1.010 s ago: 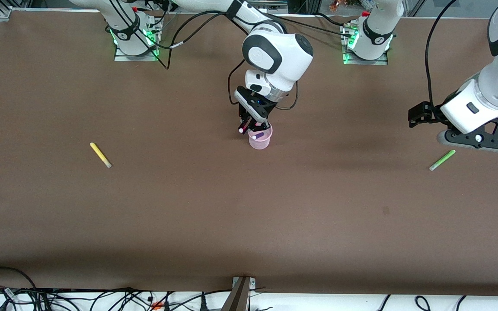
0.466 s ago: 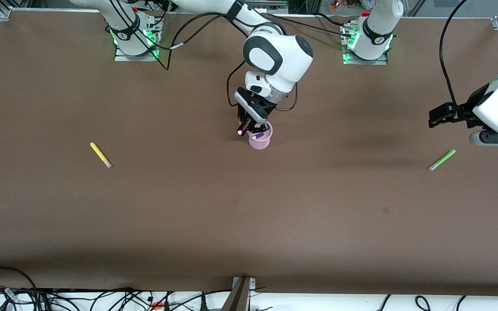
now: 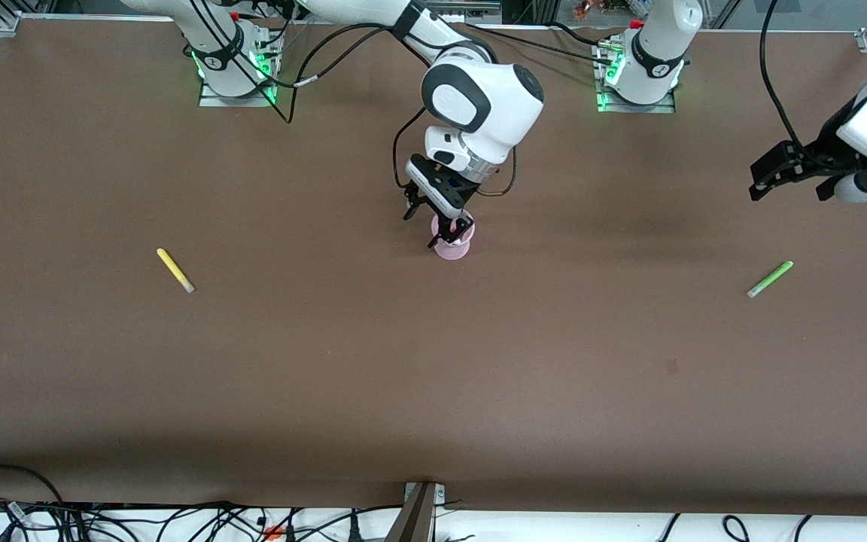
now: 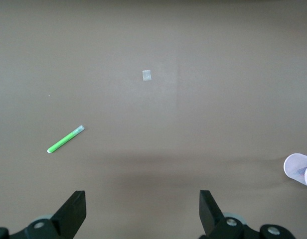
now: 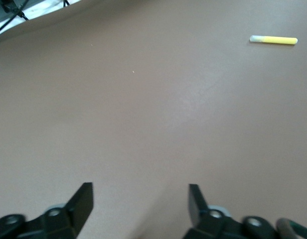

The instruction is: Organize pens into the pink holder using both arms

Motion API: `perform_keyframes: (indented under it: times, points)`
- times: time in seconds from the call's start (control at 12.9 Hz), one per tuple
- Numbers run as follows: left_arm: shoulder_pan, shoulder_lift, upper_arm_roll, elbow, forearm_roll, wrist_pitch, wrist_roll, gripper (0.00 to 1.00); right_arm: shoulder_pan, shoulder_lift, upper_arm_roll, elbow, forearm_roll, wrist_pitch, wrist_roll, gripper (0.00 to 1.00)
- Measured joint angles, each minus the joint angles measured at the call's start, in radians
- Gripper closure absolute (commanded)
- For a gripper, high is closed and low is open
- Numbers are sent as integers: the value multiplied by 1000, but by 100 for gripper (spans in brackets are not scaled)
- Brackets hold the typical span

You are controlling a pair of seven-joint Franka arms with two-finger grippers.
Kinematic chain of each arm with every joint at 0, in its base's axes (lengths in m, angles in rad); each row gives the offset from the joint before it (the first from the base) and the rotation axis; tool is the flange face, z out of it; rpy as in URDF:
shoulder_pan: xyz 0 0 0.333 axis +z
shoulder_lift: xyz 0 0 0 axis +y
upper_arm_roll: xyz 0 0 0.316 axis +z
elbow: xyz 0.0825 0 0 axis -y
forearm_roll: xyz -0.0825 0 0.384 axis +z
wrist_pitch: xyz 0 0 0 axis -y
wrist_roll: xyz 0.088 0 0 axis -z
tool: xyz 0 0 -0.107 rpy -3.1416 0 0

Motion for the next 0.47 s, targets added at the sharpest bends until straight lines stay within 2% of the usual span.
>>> perform_keyframes:
  times: [0.08, 0.23, 0.47]
  points:
    - [-1, -9, 0, -16, 4, 6, 0, 0, -9, -12, -7, 7, 18, -13, -42, 1]
    - [-4, -8, 0, -23, 18, 5, 0, 0, -64, -62, -19, 23, 114, -30, -181, 1]
    - [-6, -5, 0, -16, 21, 2, 0, 0, -219, -202, -25, 34, 285, -138, -519, 1]
